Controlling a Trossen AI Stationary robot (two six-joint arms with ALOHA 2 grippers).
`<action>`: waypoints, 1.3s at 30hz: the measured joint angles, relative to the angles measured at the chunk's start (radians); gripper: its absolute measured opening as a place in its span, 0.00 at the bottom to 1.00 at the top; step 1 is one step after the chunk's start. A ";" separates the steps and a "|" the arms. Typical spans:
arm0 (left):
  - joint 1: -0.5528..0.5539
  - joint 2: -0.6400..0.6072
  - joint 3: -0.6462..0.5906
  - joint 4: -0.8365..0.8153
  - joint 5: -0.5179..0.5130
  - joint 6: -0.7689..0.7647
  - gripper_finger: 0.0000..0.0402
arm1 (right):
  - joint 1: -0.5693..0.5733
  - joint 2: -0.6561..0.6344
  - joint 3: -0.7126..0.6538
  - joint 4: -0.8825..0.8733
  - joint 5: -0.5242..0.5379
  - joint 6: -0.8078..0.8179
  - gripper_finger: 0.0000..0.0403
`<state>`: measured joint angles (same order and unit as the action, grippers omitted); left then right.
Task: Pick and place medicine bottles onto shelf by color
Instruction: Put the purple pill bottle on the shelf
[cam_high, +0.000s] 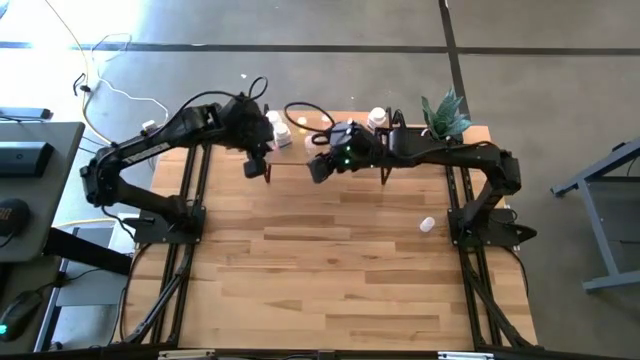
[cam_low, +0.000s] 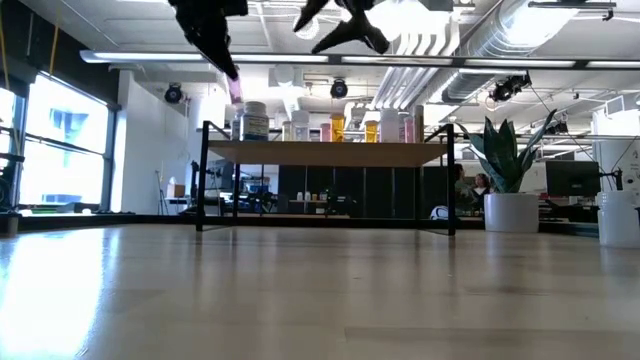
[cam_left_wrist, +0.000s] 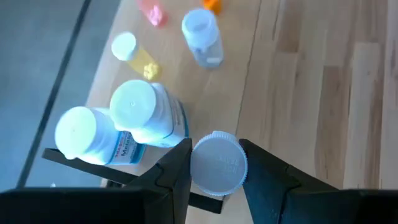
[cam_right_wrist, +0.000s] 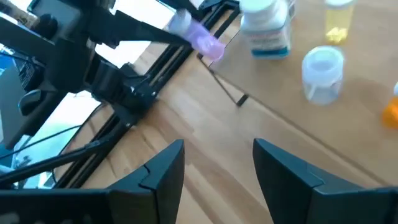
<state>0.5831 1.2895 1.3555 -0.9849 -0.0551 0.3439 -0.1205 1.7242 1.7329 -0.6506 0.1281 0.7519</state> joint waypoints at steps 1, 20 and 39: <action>0.011 0.013 0.007 -0.009 0.005 0.000 0.28 | -0.010 -0.001 0.000 -0.006 -0.008 -0.008 0.45; 0.058 0.160 0.046 -0.066 0.068 -0.027 0.28 | -0.140 -0.008 0.000 -0.110 -0.196 -0.132 0.45; 0.091 0.199 0.046 -0.066 0.069 -0.026 0.28 | -0.150 -0.008 0.000 -0.120 -0.215 -0.177 0.45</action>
<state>0.6743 1.4883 1.4014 -1.0508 0.0135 0.3176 -0.2707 1.7164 1.7329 -0.7708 -0.0872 0.5751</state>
